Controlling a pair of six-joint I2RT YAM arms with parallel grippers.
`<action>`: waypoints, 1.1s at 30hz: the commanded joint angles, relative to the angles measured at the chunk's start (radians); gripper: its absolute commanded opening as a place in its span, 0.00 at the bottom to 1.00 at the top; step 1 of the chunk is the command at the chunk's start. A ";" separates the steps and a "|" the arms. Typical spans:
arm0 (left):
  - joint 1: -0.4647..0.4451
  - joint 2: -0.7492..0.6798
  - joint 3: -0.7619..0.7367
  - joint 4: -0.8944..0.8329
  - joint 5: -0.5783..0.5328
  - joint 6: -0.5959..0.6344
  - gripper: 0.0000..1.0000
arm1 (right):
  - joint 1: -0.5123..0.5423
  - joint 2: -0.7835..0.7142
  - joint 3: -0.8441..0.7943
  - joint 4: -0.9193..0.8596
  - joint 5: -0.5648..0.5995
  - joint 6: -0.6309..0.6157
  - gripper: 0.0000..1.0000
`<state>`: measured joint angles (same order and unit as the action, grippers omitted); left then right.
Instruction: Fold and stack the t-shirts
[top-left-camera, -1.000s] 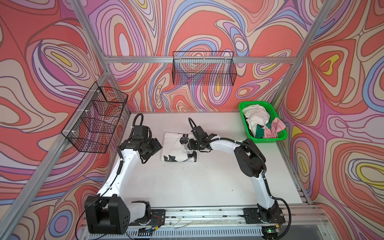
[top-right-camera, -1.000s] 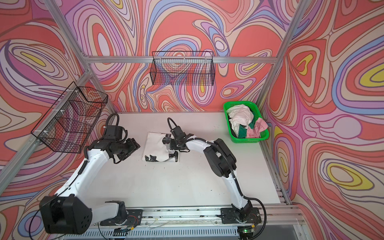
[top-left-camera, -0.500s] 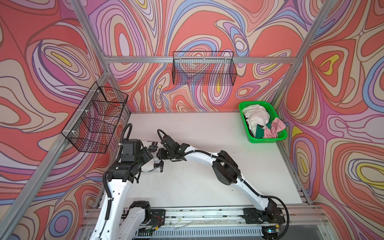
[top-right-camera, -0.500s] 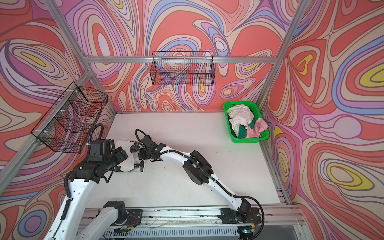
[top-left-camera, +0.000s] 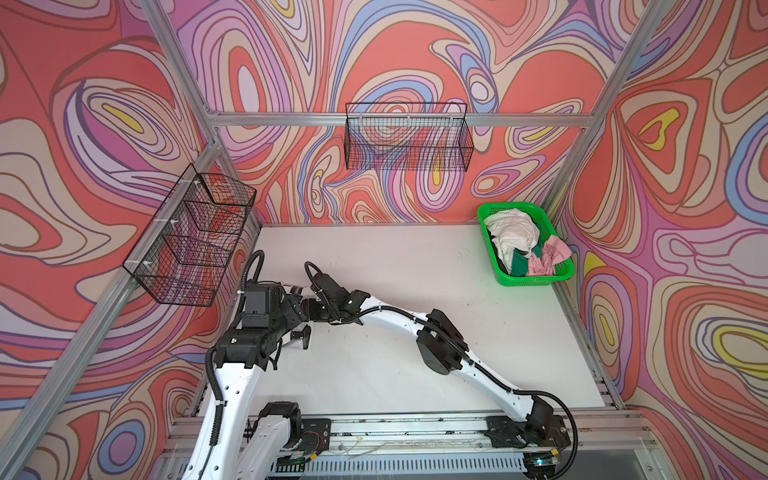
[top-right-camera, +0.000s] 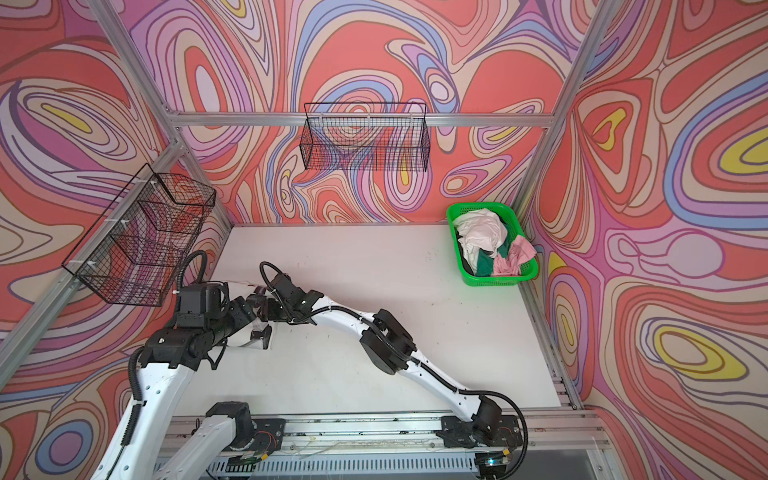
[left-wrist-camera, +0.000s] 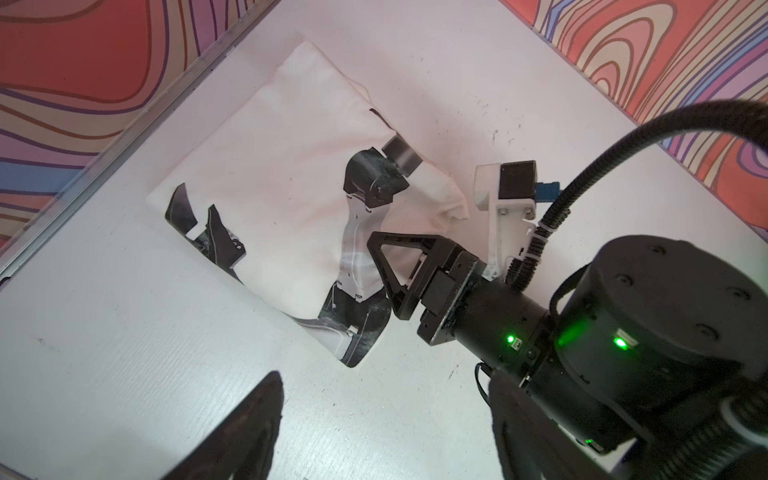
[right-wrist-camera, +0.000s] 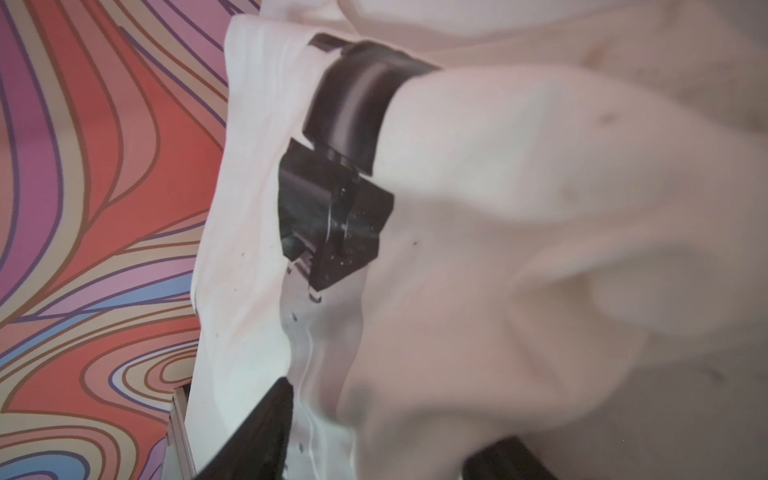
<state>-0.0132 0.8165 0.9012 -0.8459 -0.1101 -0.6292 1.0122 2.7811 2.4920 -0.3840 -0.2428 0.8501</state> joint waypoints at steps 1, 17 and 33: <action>0.005 -0.007 -0.008 -0.021 -0.021 0.013 0.80 | 0.016 0.103 -0.028 -0.168 -0.008 -0.017 0.65; 0.004 -0.005 -0.026 0.065 0.062 0.054 1.00 | -0.115 -0.795 -0.746 -0.066 0.441 -0.229 0.98; -0.053 0.226 -0.294 0.717 -0.268 0.193 1.00 | -0.768 -1.643 -1.749 0.392 0.749 -0.659 0.98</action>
<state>-0.0647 1.0153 0.6720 -0.3702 -0.2813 -0.5064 0.2550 1.1194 0.8413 -0.1284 0.4191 0.3027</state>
